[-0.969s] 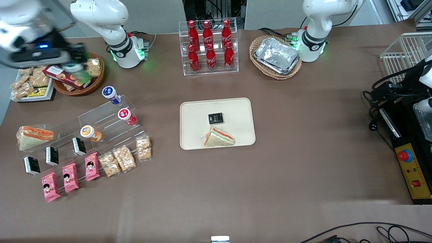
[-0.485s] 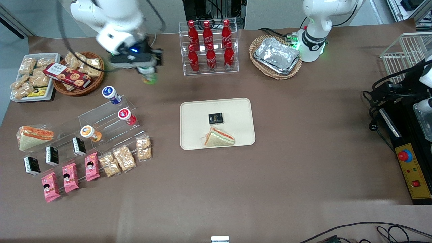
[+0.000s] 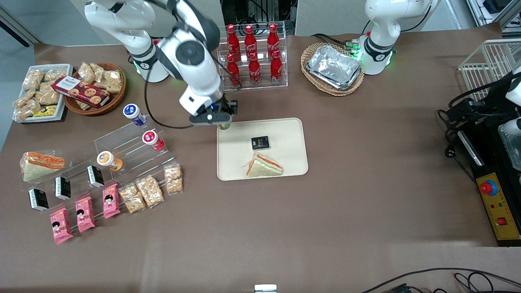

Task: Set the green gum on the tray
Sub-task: 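Carry the green gum tub over to the cream tray, then lower the green gum tub onto the tray and open the right gripper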

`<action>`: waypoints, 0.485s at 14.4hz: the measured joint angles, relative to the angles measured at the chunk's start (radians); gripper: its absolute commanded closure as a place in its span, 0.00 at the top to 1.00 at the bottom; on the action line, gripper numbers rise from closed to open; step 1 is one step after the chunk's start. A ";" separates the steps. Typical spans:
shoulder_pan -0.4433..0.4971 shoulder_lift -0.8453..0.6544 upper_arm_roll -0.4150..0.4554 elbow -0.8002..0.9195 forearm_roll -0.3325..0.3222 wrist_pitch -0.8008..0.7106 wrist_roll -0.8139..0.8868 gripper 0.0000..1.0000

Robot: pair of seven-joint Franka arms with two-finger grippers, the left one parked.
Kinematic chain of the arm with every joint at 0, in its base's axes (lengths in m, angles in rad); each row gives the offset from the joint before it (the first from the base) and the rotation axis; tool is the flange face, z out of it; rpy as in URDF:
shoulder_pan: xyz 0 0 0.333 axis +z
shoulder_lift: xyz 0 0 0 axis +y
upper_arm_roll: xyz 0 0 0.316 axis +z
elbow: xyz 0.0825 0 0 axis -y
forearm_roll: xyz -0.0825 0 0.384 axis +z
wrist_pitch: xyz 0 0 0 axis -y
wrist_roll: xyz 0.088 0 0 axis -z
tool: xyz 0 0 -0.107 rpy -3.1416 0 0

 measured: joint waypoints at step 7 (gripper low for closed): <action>0.023 0.261 -0.004 -0.043 -0.313 0.186 0.224 0.37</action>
